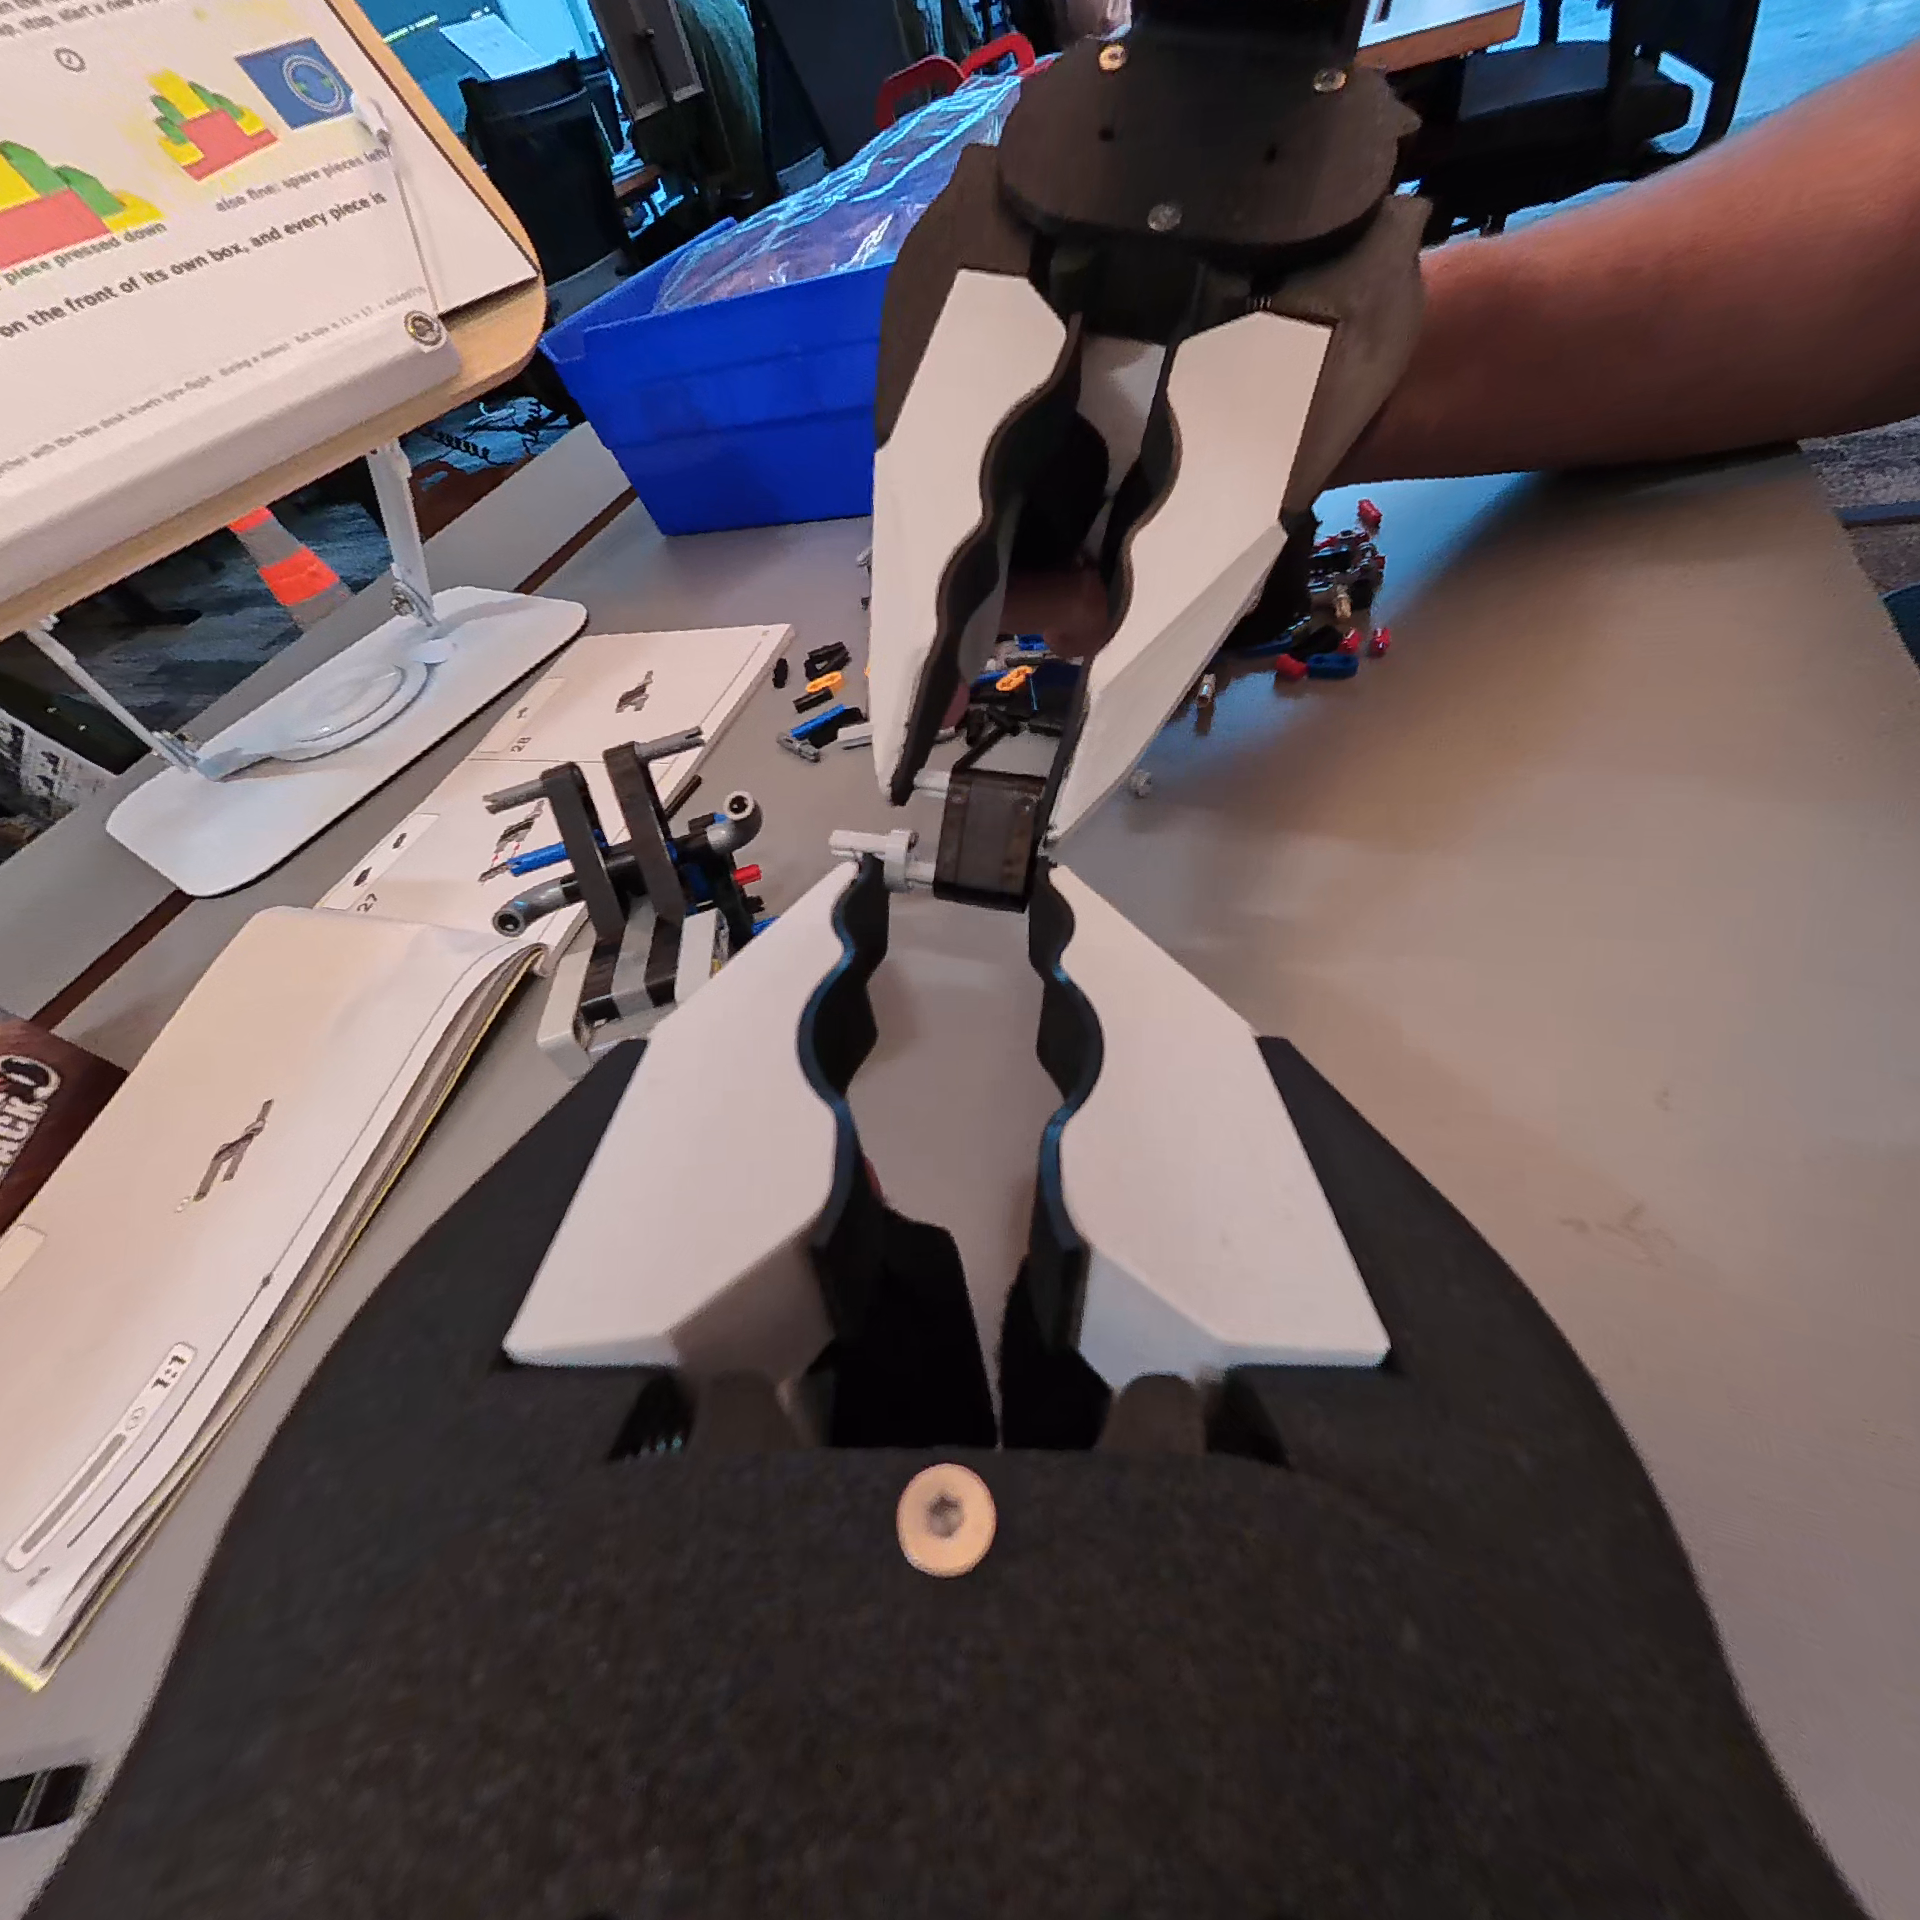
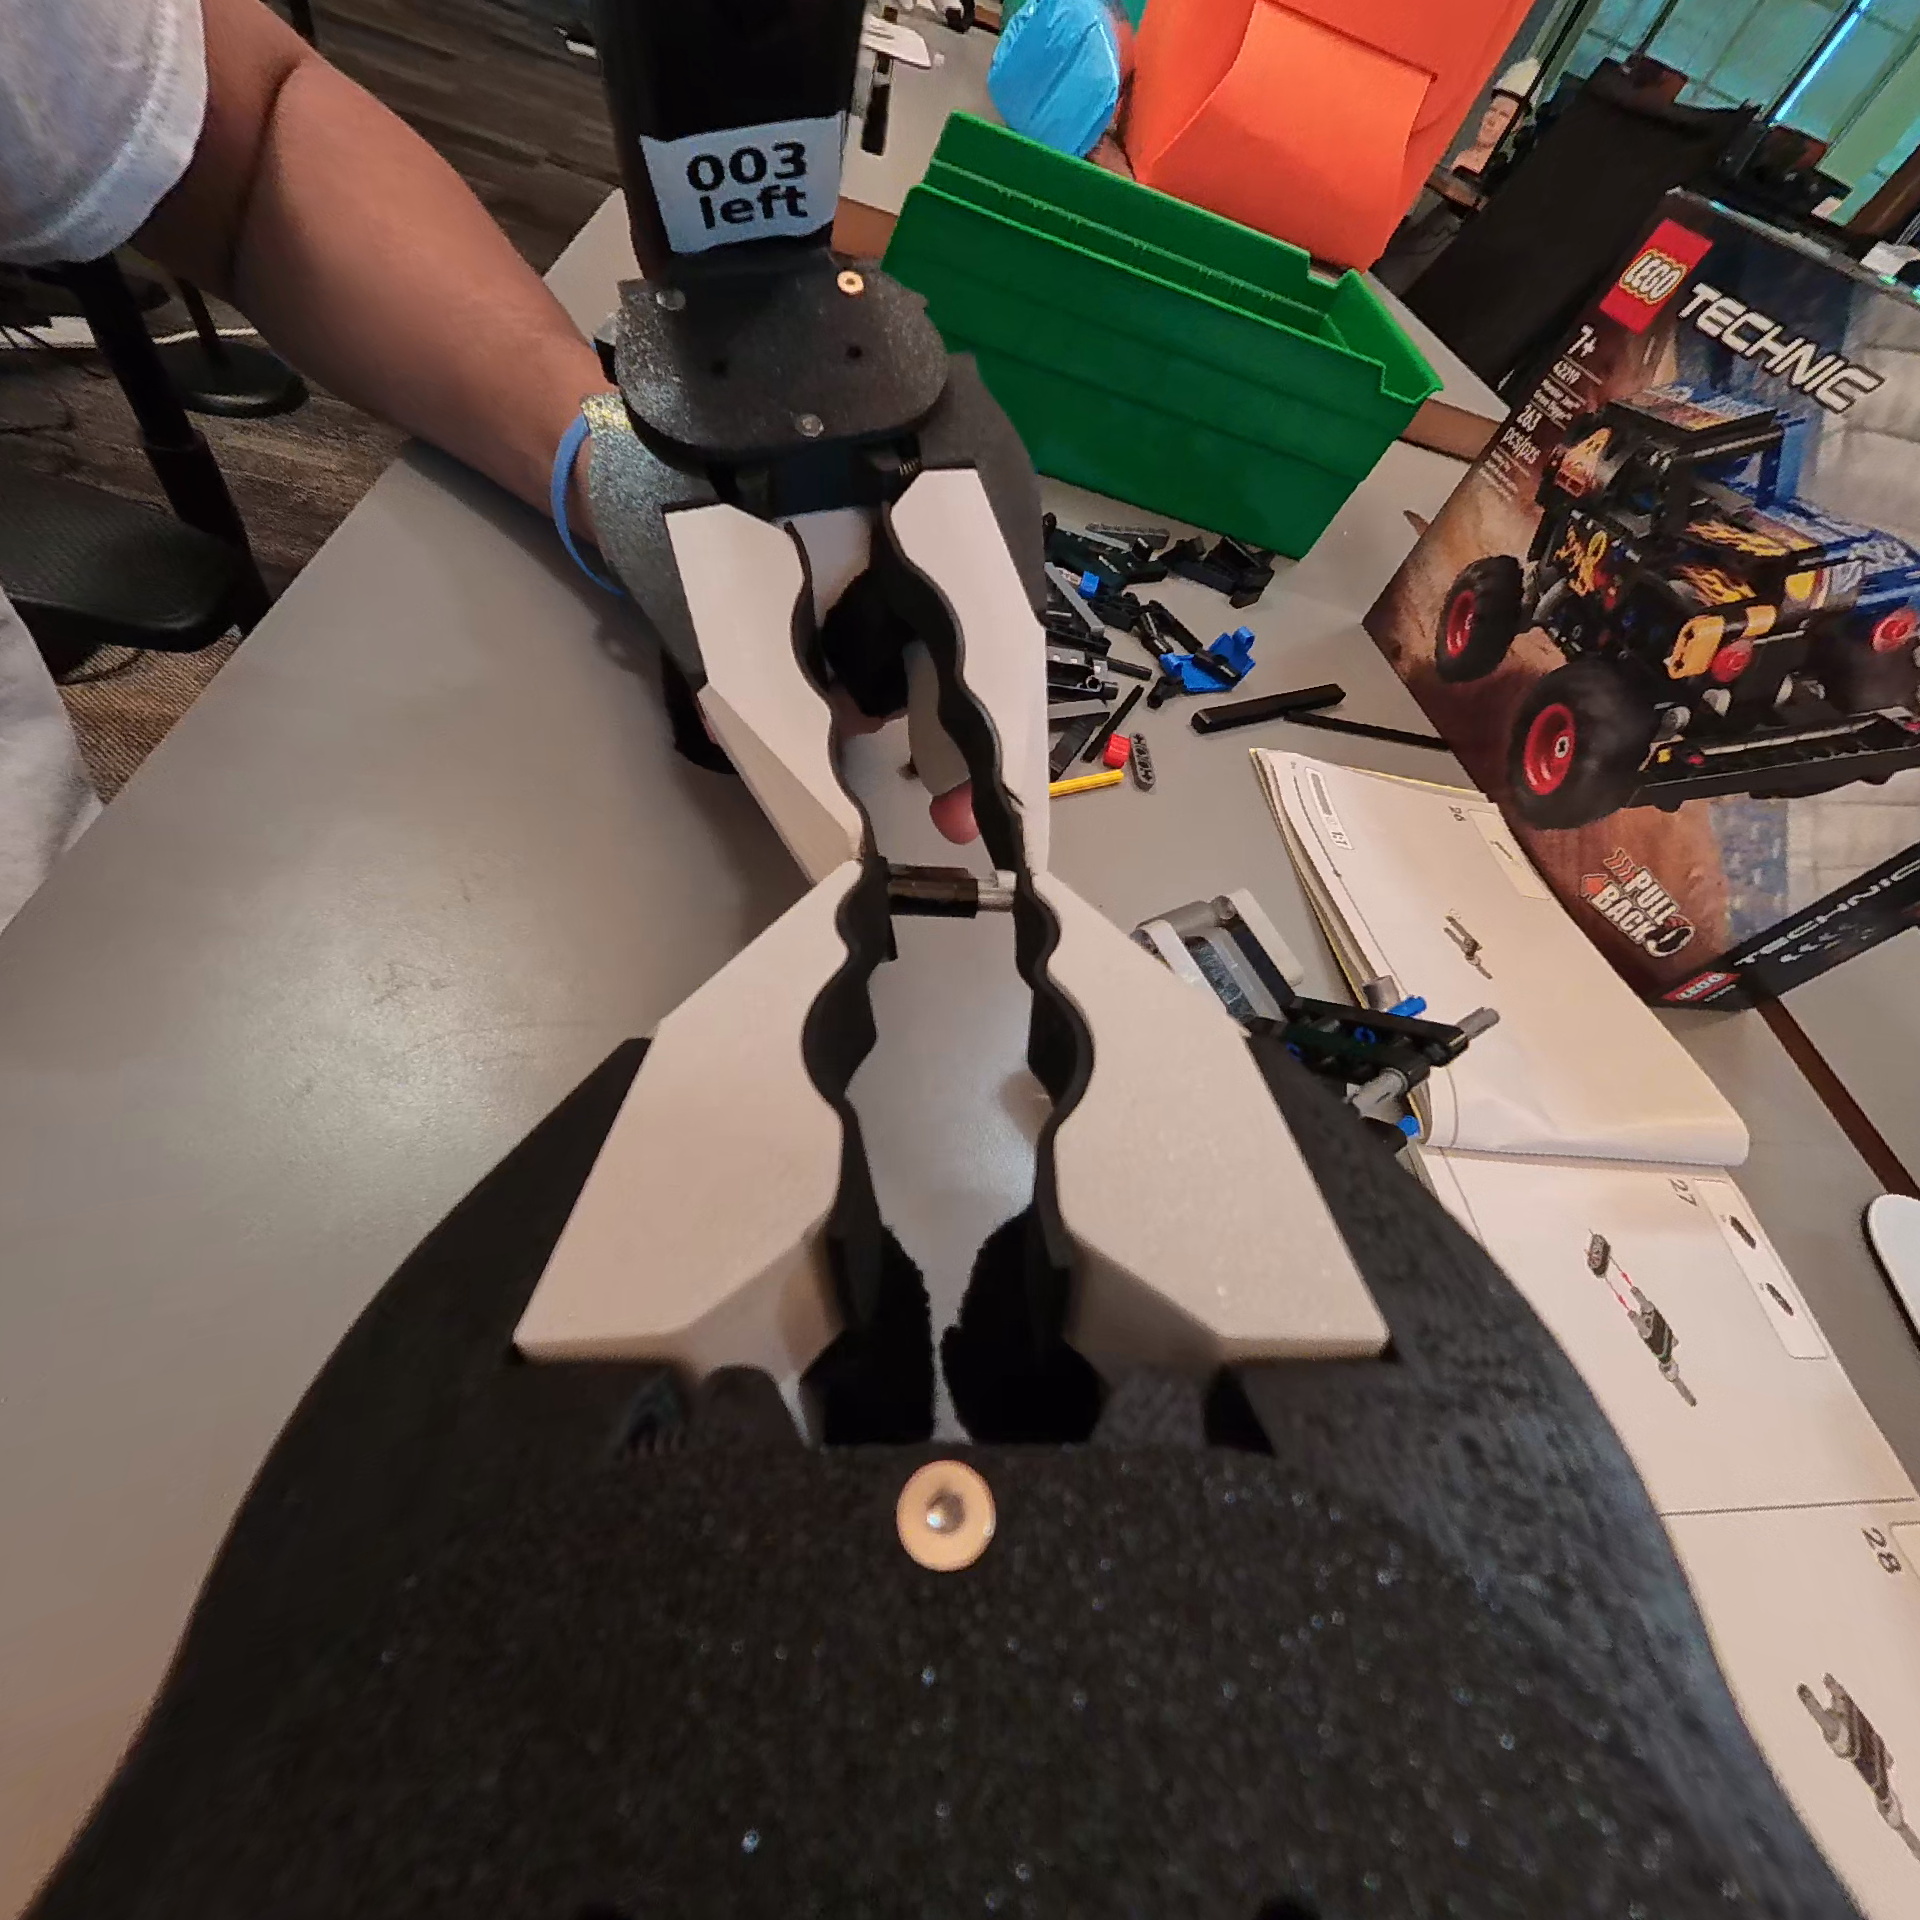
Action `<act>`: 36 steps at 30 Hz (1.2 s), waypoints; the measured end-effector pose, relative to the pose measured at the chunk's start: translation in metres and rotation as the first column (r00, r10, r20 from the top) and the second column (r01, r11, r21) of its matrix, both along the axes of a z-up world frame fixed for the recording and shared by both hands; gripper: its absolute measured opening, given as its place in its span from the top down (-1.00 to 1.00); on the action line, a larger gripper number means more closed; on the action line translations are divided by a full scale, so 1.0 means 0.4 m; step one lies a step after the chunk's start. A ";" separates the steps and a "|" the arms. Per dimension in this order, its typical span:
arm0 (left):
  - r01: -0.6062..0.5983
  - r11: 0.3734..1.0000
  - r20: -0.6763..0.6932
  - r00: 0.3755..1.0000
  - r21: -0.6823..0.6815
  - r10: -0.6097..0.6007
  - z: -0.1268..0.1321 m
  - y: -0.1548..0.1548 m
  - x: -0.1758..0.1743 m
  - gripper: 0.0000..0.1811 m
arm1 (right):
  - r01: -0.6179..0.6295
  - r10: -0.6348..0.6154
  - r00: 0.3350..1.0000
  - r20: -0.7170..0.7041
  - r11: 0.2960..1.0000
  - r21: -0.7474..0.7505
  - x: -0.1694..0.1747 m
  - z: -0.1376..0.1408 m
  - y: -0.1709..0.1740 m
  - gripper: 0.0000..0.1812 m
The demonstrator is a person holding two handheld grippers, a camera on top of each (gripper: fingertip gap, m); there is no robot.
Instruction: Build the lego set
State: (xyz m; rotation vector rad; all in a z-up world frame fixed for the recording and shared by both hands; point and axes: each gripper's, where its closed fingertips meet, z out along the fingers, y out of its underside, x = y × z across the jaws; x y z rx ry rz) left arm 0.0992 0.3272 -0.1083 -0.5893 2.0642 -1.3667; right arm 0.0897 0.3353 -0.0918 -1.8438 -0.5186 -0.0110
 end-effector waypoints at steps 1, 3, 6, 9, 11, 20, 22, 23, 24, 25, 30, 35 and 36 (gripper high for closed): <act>-0.005 1.000 -0.001 1.000 0.000 0.005 0.000 0.001 0.001 0.72 | 0.003 -0.003 1.000 -0.002 1.000 0.000 0.001 0.000 0.000 0.74; -0.009 1.000 -0.008 1.000 0.002 0.009 -0.001 0.003 0.002 0.72 | 0.008 -0.008 1.000 0.000 1.000 -0.002 0.004 -0.002 0.002 0.74; -0.011 1.000 -0.013 1.000 0.020 0.011 -0.008 0.004 0.002 0.72 | 0.011 -0.011 1.000 0.008 1.000 -0.012 0.005 -0.008 0.002 0.74; -0.016 0.999 0.003 1.000 0.034 0.016 -0.008 0.005 0.003 0.72 | 0.012 -0.012 1.000 0.002 1.000 -0.012 0.006 -0.008 0.002 0.74; -0.023 0.999 0.014 1.000 0.045 0.022 -0.008 0.009 0.006 0.72 | 0.016 -0.016 1.000 -0.007 1.000 -0.008 0.008 -0.003 0.002 0.74; -0.039 0.998 0.016 0.999 0.056 0.038 -0.011 0.019 0.014 0.72 | 0.039 -0.039 0.999 -0.013 0.999 0.003 0.024 0.009 -0.001 0.74; -0.043 0.998 0.017 0.999 0.055 0.042 -0.010 0.021 0.015 0.72 | 0.038 -0.038 0.999 -0.010 0.999 0.002 0.023 0.008 0.000 0.75; -0.043 0.997 0.016 0.999 0.057 0.043 -0.011 0.022 0.016 0.72 | 0.038 -0.038 0.999 -0.008 0.999 -0.001 0.022 0.006 0.000 0.75; -0.046 0.997 0.015 0.999 0.059 0.046 -0.012 0.023 0.017 0.72 | 0.038 -0.038 0.999 -0.006 0.999 -0.004 0.022 0.005 0.001 0.75; -0.049 0.997 0.019 0.999 0.059 0.048 -0.010 0.025 0.017 0.72 | 0.038 -0.038 0.999 -0.003 0.999 -0.005 0.021 0.003 0.001 0.75; -0.049 0.997 0.028 0.998 0.066 0.047 -0.009 0.024 0.016 0.72 | 0.037 -0.037 0.999 -0.003 0.999 -0.011 0.020 0.000 0.002 0.76; -0.046 0.996 0.023 0.999 0.070 0.044 -0.013 0.023 0.016 0.72 | 0.036 -0.036 0.999 0.011 0.999 -0.017 0.019 -0.004 0.001 0.77; -0.045 0.997 0.019 0.999 0.066 0.044 -0.013 0.023 0.016 0.72 | 0.036 -0.035 0.999 0.010 0.999 -0.018 0.018 -0.004 0.001 0.77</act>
